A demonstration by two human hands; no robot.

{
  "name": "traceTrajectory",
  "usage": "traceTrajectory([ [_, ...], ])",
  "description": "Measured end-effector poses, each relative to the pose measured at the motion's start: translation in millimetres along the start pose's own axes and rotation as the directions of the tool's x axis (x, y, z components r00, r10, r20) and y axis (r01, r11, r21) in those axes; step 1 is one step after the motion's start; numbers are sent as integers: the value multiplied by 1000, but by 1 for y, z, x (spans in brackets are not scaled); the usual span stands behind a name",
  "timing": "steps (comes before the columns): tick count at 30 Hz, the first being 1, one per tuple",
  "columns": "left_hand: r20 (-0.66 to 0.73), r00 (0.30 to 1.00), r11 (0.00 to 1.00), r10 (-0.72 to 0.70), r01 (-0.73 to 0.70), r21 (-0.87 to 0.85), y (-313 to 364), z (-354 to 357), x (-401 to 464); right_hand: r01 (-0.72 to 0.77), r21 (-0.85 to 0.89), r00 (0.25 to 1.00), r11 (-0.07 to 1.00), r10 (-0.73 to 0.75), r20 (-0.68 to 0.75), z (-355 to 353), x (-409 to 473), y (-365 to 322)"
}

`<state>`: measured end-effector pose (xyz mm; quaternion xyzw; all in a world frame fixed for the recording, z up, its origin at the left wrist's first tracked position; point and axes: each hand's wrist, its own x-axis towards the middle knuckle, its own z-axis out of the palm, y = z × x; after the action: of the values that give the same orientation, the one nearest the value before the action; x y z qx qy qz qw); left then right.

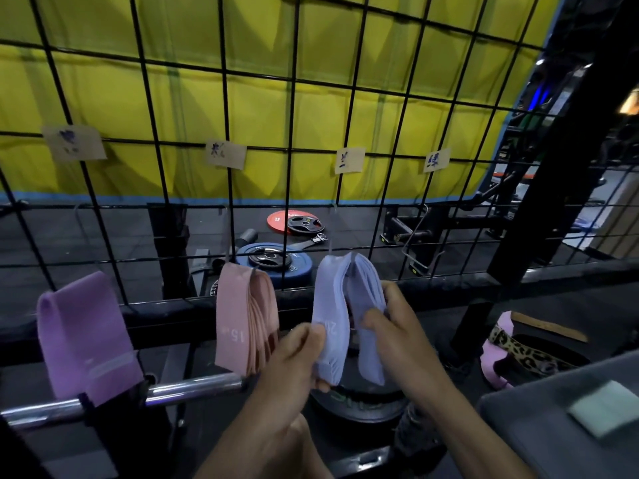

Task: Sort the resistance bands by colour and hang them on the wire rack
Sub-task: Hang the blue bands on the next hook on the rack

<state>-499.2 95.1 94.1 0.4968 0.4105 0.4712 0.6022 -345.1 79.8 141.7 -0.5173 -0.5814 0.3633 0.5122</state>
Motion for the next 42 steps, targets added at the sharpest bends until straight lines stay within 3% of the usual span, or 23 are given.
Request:
traceTrajectory([
  [4, -4, 998, 959, -68, 65, -278, -11, 5, -16, 39, -28, 998, 999, -41, -53, 11, -15, 12],
  [6, 22, 999, 946, -24, 29, -324, -15, 7, -21, 79, -60, 993, 995, -84, -88, 17, -21, 14],
  [10, -32, 999, 930, -18, 5, -368, -25, 16, -26, 34, -1, 998, 999, -34, -49, 24, -24, 19],
  [14, -96, 994, 965, 43, -67, -255, -33, 19, -26, -29, 80, 999, 996, 30, -13, 28, -22, 25],
  [21, -183, 967, 982, 178, -163, 95, -39, 14, -8, -77, 279, 996, 957, 88, -28, 39, -19, 33],
  [26, -156, 981, 949, 113, -60, 309, -33, 8, -16, 23, 41, 992, 999, -18, -124, 41, -16, 40],
  [28, -72, 993, 859, 89, -40, 510, -28, -3, -23, 31, 3, 994, 1000, -31, -109, 35, -14, 43],
  [30, 44, 984, 605, 174, -142, 783, -19, -15, -31, 38, -27, 996, 999, -40, -80, 27, -14, 44],
  [31, 118, 962, 492, 245, -229, 840, -9, -18, -36, 49, -41, 996, 998, -51, -66, 22, -14, 45],
  [34, 297, 771, 350, 563, -548, 760, 37, -6, -40, 76, -58, 996, 995, -78, -44, 12, -15, 44],
  [36, 268, 617, 271, 740, -638, 721, 66, 3, -24, 78, -55, 997, 995, -79, -9, 10, -16, 43],
  [37, 265, 586, 234, 766, -638, 734, 78, 5, -10, 79, -58, 997, 995, -79, 6, 10, -18, 43],
  [40, 395, 635, 101, 664, -600, 794, 97, 8, 27, 82, -42, 997, 996, -82, 9, 8, -22, 42],
  [42, 486, 671, 93, 561, -634, 768, 91, 9, 40, 74, -20, 997, 997, -73, 20, 3, -23, 44],
])
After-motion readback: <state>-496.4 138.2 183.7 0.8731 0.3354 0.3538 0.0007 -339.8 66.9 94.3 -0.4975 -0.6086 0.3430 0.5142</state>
